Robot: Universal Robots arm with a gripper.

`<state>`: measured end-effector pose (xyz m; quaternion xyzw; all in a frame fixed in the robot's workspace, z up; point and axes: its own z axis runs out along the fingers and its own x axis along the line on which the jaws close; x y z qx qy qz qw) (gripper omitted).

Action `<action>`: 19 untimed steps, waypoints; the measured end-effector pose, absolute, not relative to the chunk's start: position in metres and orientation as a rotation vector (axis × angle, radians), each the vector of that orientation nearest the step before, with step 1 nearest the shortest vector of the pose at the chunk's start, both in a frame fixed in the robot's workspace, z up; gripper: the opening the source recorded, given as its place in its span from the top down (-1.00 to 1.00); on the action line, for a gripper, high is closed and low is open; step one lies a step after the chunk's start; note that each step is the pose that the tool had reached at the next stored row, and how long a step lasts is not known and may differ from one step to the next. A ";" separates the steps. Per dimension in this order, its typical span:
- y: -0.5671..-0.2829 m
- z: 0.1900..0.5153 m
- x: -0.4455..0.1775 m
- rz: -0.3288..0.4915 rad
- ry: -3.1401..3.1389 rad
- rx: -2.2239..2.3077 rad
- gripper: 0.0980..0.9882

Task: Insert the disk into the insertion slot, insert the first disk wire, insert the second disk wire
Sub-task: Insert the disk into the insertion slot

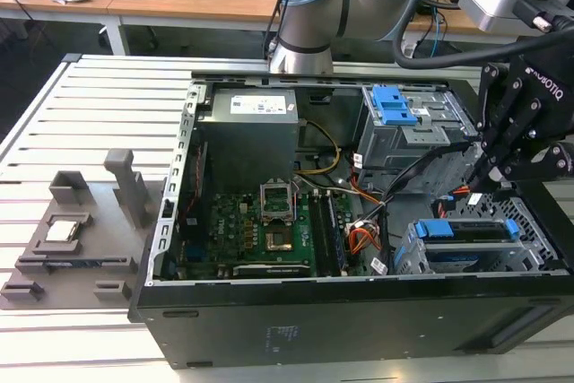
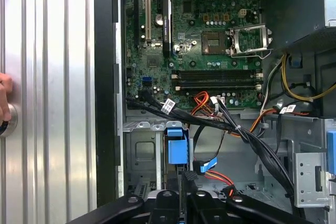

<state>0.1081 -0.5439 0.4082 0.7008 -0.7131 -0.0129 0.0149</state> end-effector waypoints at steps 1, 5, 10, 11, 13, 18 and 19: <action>-0.544 0.408 0.108 -0.040 -2.219 2.181 0.96; -0.544 0.408 0.108 -0.040 -2.219 2.181 0.98; -0.544 0.408 0.108 -0.040 -2.219 2.181 0.98; -0.544 0.408 0.108 -0.040 -2.219 2.181 0.98; -0.544 0.408 0.109 -0.040 -2.219 2.181 0.98; -0.544 0.406 0.115 -0.041 -2.219 2.180 0.98; -0.544 0.406 0.117 -0.041 -2.218 2.180 0.98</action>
